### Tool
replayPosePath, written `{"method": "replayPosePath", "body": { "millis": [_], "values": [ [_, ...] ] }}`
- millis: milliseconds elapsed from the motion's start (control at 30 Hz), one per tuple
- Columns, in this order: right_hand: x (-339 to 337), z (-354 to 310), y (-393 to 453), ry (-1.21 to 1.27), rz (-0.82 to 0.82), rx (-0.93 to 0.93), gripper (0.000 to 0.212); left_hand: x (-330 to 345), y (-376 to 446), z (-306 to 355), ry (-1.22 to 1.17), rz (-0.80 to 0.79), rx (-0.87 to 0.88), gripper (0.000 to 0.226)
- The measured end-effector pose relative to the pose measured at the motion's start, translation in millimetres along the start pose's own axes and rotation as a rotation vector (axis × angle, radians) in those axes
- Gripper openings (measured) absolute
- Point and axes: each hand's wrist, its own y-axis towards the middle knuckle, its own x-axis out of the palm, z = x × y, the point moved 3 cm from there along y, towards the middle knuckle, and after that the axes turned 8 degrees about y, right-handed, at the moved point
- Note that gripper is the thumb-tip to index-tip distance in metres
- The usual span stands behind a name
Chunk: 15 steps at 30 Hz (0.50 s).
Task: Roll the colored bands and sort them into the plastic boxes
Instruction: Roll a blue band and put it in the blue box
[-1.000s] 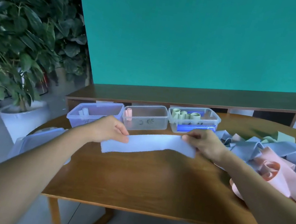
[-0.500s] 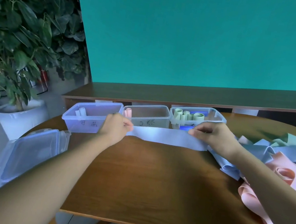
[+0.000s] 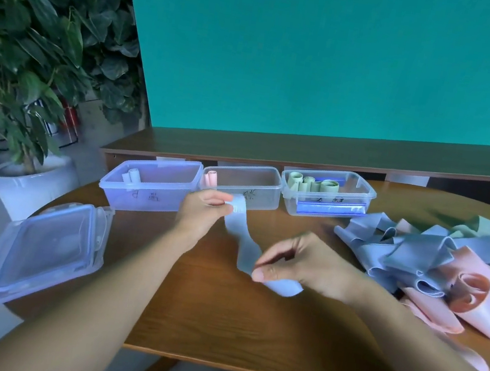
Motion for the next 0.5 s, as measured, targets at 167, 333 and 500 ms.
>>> {"method": "replayPosePath", "body": {
  "millis": [167, 333, 500],
  "values": [
    [26.9, 5.9, -0.9, -0.041, -0.066, 0.035, 0.023, 10.1, -2.4, -4.5, -0.110, -0.010, -0.042, 0.027],
    [41.7, 13.5, 2.6, 0.065, -0.060, 0.051, 0.030, 12.7, 2.5, -17.3, -0.056, -0.050, -0.034, 0.033],
    [43.9, 16.9, 1.3, 0.210, -0.010, 0.025, 0.033, 10.5, 1.4, -26.7, 0.054, -0.077, 0.029, 0.040]
  ]
}}
